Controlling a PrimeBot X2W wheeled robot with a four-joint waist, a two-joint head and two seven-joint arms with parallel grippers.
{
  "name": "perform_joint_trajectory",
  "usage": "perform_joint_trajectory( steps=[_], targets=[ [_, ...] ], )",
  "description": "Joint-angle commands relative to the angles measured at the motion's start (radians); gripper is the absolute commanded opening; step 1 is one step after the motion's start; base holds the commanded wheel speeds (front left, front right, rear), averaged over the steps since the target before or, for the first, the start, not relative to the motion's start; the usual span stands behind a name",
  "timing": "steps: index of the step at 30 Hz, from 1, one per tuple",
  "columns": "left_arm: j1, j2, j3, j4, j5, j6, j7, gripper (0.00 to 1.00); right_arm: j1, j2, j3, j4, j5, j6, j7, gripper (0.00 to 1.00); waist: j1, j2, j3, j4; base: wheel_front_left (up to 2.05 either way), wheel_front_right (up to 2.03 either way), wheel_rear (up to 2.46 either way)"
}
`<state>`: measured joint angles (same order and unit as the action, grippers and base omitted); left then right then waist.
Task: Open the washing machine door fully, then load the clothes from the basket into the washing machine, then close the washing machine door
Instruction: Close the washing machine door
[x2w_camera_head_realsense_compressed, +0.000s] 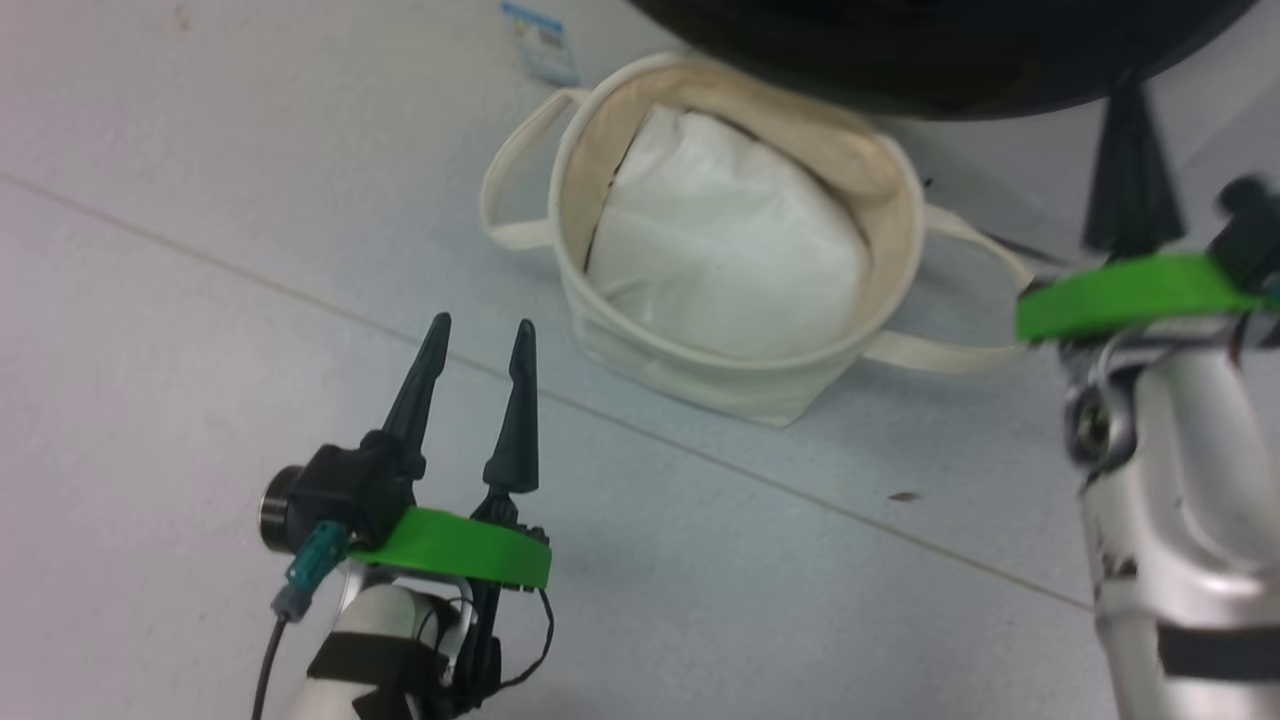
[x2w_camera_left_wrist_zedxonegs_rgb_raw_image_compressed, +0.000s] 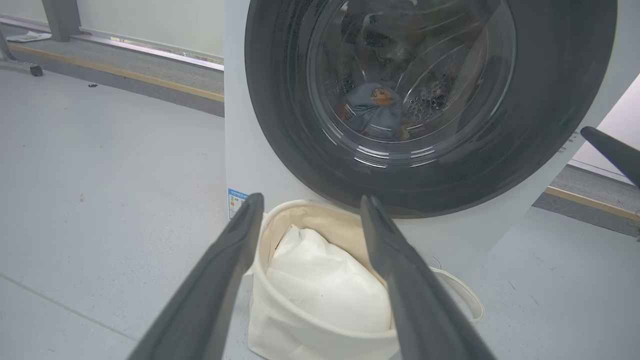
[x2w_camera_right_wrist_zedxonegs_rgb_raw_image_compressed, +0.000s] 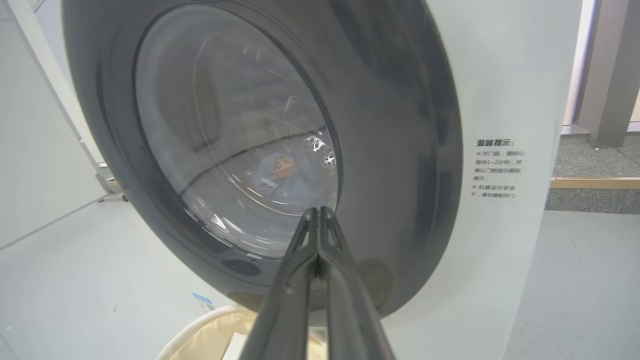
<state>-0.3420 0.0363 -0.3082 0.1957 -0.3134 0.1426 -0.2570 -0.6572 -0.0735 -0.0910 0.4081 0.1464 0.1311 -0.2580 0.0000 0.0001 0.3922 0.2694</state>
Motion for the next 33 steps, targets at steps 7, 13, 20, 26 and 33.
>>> perform_joint_trajectory(
  steps=[7,13,20,26,33],
  targets=[
    [0.054,0.014,0.064,-0.032,0.085,-0.041,-0.005,1.00,0.210,0.017,0.091,-0.193,0.014,0.000,-0.004,0.00,0.0000,-0.0001,-0.133,-0.110,0.00,0.00,0.00],
    [0.094,0.014,0.116,-0.040,0.024,-0.087,-0.005,1.00,0.381,0.023,0.065,-0.299,0.071,0.000,-0.004,0.15,0.0000,-0.0001,-0.193,-0.168,0.00,0.00,0.00],
    [0.155,0.014,0.215,-0.068,0.021,-0.092,-0.005,1.00,0.515,0.023,0.099,-0.349,0.074,0.000,-0.004,0.50,0.0000,-0.0001,-0.281,-0.253,0.00,0.00,0.00],
    [0.189,0.014,0.221,-0.059,0.028,-0.099,-0.005,1.00,0.570,0.023,0.112,-0.358,0.044,0.000,-0.004,1.00,0.0000,-0.0001,-0.315,-0.271,0.00,0.00,0.00],
    [0.200,0.014,0.224,-0.027,0.071,-0.086,-0.005,1.00,0.590,0.023,0.107,-0.362,0.028,0.000,-0.004,1.00,0.0000,-0.0001,-0.321,-0.277,0.00,0.00,0.00]
  ],
)
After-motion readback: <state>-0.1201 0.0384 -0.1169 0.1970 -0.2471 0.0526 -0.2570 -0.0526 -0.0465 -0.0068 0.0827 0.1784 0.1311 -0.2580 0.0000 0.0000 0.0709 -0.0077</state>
